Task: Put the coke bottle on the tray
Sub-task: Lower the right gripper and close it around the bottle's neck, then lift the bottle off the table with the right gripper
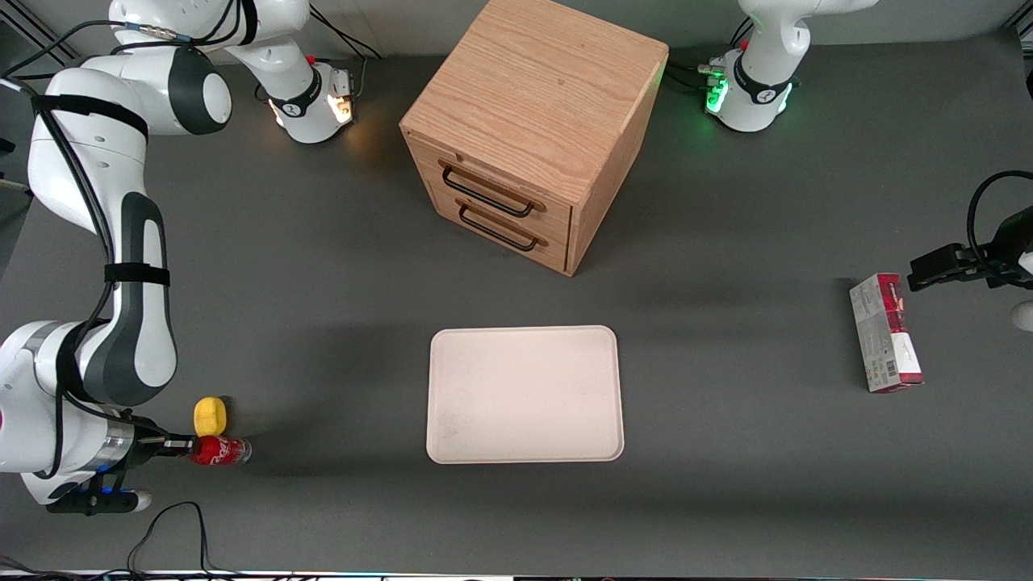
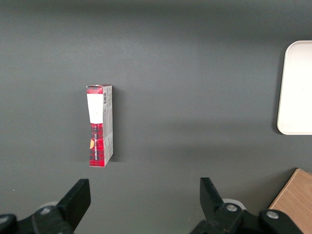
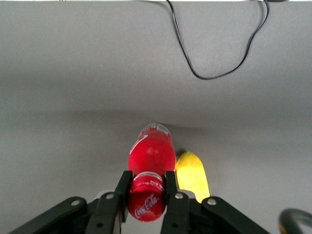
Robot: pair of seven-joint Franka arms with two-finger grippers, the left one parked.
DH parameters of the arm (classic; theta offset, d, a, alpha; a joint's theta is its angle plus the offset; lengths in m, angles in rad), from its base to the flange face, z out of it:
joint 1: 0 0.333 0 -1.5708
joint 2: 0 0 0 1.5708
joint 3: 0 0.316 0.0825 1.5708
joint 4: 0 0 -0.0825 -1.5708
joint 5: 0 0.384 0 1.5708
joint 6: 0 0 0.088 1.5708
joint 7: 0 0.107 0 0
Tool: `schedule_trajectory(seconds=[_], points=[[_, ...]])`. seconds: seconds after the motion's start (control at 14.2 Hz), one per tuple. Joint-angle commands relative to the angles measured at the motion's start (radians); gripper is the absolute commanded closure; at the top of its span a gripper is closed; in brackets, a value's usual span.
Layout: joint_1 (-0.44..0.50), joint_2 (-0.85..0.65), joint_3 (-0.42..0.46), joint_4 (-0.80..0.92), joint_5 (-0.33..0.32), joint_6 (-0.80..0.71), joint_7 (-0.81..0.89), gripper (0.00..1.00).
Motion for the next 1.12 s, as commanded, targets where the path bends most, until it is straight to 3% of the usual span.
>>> schedule_trajectory(seconds=[0.0,0.35,0.49,0.77,0.91,1.05], points=[[0.0,-0.06,0.001,0.018,0.021,-0.102,0.023,1.0],[0.005,-0.275,0.001,0.018,0.022,-0.364,0.023,1.0],[0.002,-0.411,0.001,-0.093,0.025,-0.455,-0.001,1.0],[0.015,-0.767,-0.003,-0.57,0.022,-0.288,-0.033,1.0],[0.022,-0.787,0.004,-0.596,0.022,-0.269,-0.017,1.0],[0.089,-0.748,0.003,-0.574,0.018,-0.263,0.063,1.0]])
